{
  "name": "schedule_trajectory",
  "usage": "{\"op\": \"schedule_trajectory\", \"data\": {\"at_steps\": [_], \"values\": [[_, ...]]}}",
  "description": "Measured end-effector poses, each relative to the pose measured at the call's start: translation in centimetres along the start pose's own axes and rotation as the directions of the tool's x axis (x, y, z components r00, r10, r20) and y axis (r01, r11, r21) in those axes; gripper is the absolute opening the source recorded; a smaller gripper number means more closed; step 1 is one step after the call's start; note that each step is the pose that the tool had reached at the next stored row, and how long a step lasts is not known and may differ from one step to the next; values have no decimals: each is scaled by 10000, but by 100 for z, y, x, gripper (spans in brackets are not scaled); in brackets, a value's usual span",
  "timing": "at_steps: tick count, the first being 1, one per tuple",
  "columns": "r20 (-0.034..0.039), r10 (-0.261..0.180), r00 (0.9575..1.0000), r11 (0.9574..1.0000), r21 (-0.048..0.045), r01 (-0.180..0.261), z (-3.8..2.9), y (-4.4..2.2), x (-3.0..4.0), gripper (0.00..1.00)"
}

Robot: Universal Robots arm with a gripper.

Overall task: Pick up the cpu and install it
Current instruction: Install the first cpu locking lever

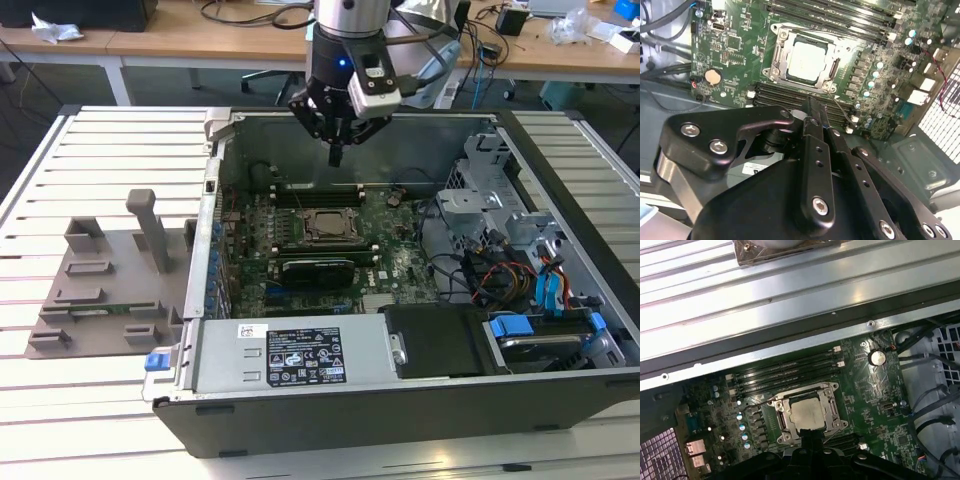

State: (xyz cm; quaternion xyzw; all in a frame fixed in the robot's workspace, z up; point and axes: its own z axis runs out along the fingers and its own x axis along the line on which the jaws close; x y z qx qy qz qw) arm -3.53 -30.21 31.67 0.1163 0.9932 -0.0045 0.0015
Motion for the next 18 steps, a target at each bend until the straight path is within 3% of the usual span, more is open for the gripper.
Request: {"op": "schedule_trajectory", "data": {"at_steps": [5,14,18], "values": [[5,-608,9981,9981,-2,608,0,0,0,11],[14,-1515,9885,9885,-5,1515,0,0,0,11],[20,-2160,9764,9764,-7,2160,0,0,0,11]]}}
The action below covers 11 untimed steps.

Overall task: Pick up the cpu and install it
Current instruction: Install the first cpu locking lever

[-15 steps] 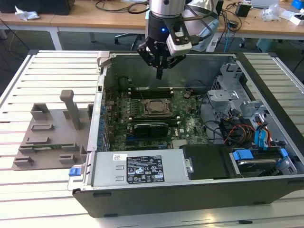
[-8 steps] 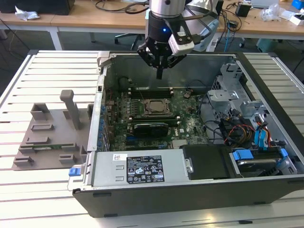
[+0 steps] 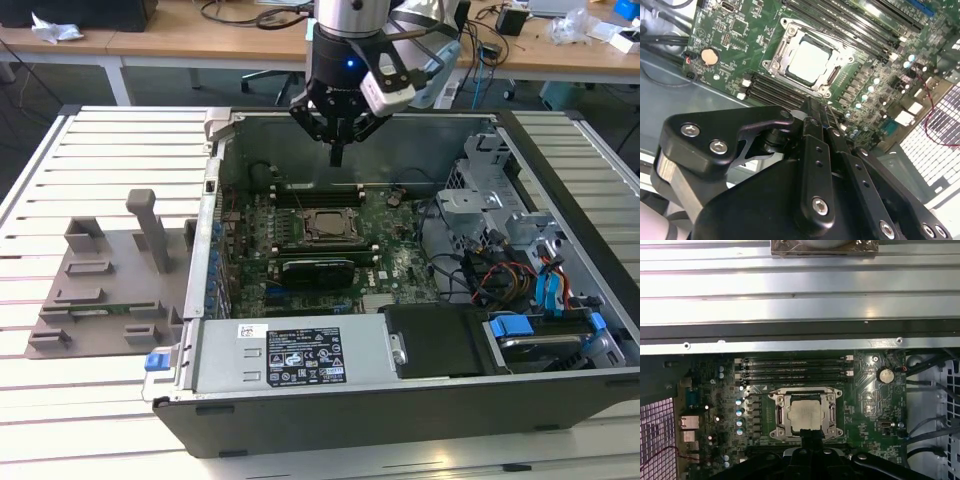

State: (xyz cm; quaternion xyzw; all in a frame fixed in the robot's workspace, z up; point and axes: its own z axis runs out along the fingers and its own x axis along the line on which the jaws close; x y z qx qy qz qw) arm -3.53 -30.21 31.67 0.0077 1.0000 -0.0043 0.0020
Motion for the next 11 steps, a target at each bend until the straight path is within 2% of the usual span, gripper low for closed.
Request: {"op": "schedule_trajectory", "data": {"at_steps": [5,9,11], "values": [[4,-518,9987,9987,-1,518,0,0,0,11],[9,-1023,9948,9948,-4,1023,0,0,0,11],[9,-1061,9944,9944,-4,1061,0,0,0,11]]}}
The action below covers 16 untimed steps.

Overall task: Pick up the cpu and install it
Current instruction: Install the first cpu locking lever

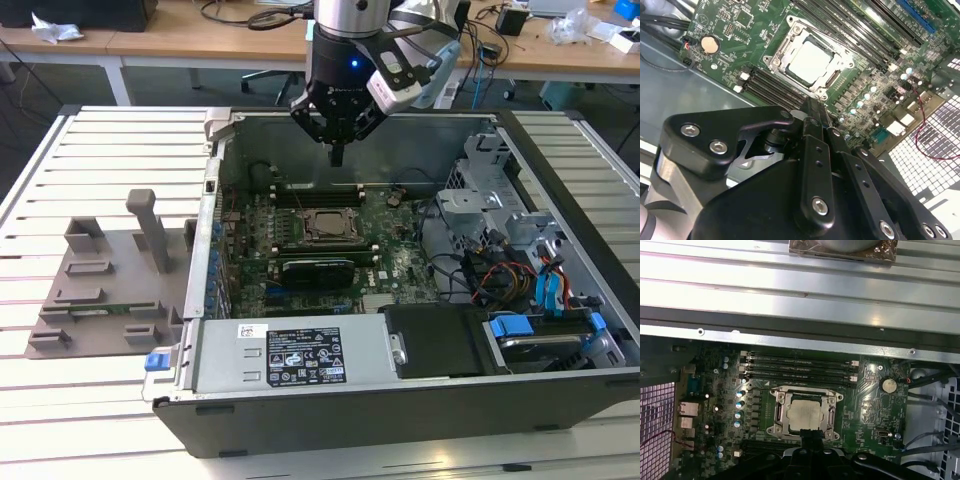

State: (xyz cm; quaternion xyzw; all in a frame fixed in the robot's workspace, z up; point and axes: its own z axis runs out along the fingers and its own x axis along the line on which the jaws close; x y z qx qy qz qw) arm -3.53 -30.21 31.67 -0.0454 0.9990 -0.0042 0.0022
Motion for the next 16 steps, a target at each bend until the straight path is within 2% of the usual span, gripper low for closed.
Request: {"op": "schedule_trajectory", "data": {"at_steps": [5,8,16], "values": [[1,0,10000,10000,0,0,0,0,1,11],[0,-1,10000,10000,-1,1,2,2,23,11],[0,-1,10000,10000,0,1,11,18,190,11]]}}
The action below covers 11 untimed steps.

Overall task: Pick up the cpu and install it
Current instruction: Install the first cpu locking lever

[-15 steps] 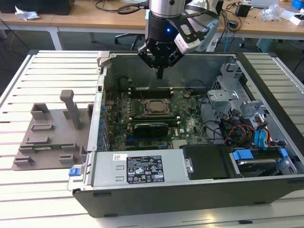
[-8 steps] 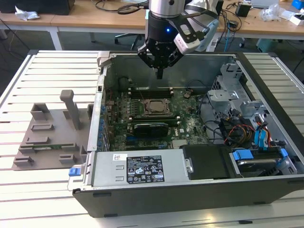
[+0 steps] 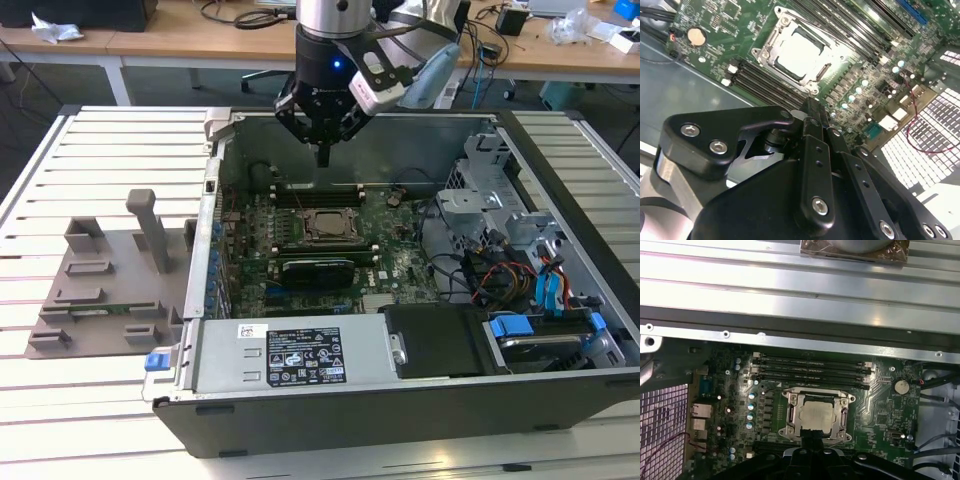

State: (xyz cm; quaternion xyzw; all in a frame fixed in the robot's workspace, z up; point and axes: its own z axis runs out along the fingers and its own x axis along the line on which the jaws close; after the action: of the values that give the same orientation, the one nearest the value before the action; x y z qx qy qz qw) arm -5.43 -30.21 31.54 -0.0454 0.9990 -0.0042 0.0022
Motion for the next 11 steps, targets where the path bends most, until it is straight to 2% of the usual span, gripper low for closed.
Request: {"op": "schedule_trajectory", "data": {"at_steps": [11], "values": [[0,-1,10000,10000,0,1,10,17,185,11]]}}
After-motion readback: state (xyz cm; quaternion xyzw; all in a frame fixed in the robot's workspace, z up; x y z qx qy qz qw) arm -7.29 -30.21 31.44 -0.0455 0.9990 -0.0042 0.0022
